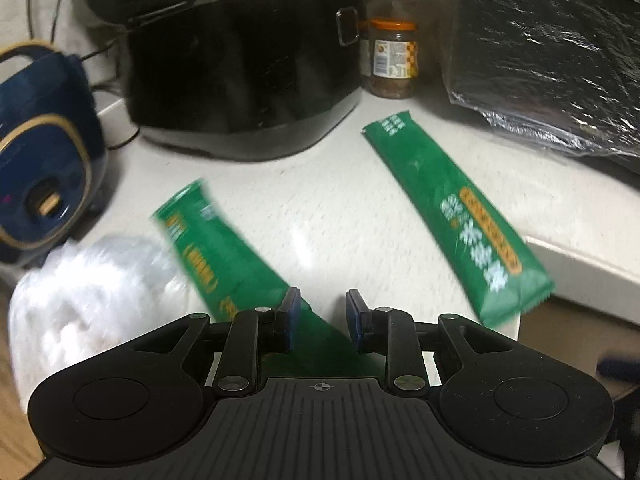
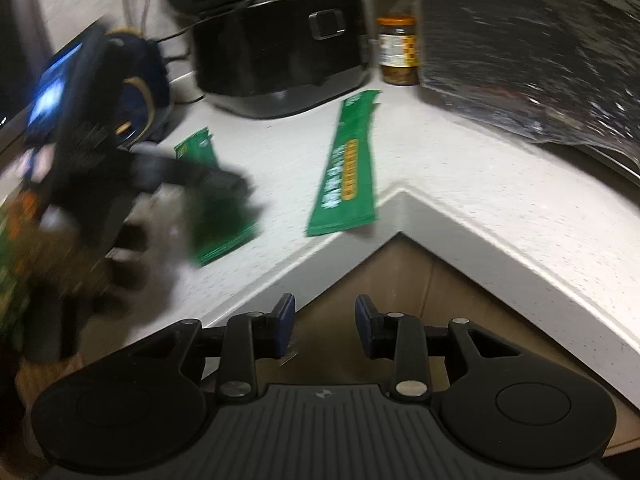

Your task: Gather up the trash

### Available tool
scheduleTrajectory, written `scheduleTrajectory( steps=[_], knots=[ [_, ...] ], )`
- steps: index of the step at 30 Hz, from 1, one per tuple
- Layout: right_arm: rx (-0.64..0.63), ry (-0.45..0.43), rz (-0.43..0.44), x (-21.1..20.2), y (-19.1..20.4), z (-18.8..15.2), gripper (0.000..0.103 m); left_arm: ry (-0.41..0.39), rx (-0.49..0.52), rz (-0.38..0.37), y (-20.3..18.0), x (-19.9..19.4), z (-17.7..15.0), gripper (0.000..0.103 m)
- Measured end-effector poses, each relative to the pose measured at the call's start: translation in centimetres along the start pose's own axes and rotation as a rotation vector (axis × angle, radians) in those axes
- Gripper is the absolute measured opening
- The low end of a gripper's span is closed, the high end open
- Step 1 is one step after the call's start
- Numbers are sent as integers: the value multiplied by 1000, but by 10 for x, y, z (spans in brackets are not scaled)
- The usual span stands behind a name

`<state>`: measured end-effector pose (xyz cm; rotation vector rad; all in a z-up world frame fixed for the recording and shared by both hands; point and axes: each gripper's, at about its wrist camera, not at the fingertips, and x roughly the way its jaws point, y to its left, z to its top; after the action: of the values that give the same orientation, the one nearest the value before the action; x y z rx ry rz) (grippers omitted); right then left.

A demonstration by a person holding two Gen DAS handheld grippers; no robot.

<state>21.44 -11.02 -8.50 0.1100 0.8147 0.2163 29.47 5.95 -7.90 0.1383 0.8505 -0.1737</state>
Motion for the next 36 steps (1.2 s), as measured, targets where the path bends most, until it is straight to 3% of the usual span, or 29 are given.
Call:
scheduleTrajectory(
  steps=[5,9,14,17,20,25,28,29,30,36],
  knots=[
    [36,-53,-18,-2,-9,11,37,3,-135,-59,31,-28,-30,28],
    [-4,-57,45,8,4,25,40,-27,-310,-150,62,-56,-48,28],
    [-72,-24,157,30,42,42,40,-125,-440,-52,97,-101,-63,28],
    [-126,14,230,51,75,51,40,-117,-458,23,107,-112,-66,28],
    [-188,38,290,71,107,54,40,-108,-464,49,114,-116,-72,28],
    [-312,45,241,95,149,48,40,-105,-483,36,118,-119,-79,28],
    [-322,36,238,89,152,43,28,-104,-491,23,119,-118,-81,28],
    [-317,38,246,85,148,41,13,-100,-493,17,119,-117,-81,28],
    [-313,46,256,82,145,39,6,-98,-493,11,118,-115,-80,28],
    [-287,83,285,59,125,15,6,-86,-461,-25,104,-106,-73,28]
  ],
)
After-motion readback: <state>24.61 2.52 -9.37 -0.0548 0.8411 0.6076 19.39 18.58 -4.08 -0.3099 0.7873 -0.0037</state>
